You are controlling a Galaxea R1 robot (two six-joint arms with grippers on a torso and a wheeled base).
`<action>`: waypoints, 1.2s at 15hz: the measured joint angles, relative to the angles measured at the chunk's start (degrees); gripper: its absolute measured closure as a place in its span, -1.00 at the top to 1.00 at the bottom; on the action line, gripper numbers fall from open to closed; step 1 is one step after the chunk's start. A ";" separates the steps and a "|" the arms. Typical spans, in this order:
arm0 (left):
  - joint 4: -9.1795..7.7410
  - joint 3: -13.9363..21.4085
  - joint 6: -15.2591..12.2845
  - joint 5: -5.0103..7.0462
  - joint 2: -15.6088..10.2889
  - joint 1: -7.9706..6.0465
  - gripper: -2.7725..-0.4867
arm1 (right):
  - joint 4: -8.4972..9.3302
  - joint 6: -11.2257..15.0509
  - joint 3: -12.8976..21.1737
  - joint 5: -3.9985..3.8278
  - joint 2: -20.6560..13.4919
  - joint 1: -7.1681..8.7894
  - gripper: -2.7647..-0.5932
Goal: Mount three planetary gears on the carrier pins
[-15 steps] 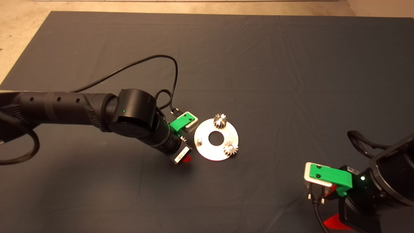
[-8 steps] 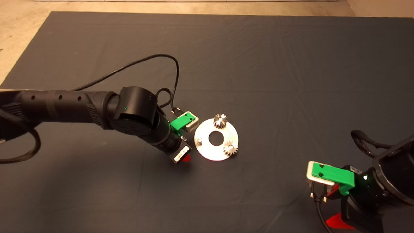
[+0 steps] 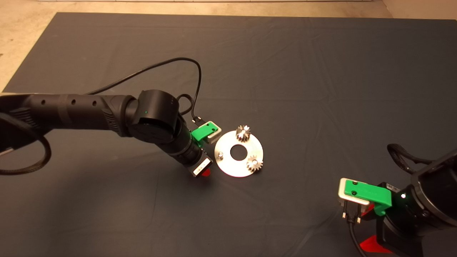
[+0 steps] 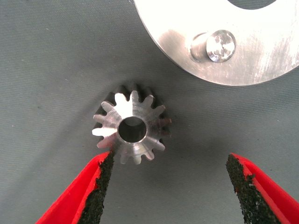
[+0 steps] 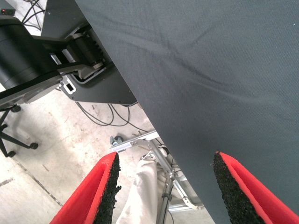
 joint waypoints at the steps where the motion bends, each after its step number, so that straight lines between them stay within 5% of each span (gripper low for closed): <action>1: 0.87 -0.33 0.63 -0.36 0.02 -0.20 0.10 | 0.00 0.00 0.00 0.00 0.02 -0.02 -0.20; 2: 1.86 -1.55 0.63 -0.88 0.11 -0.85 0.10 | 0.02 -0.02 0.02 0.02 0.00 0.00 -0.20; 6: 0.67 -1.88 0.63 -0.72 0.68 -4.95 0.10 | 0.00 0.00 0.02 -0.01 0.05 -0.33 -0.20; 18: -0.09 1.73 -2.38 -0.83 0.93 -4.68 0.10 | 0.00 -0.24 -1.21 -0.34 0.00 0.18 -0.20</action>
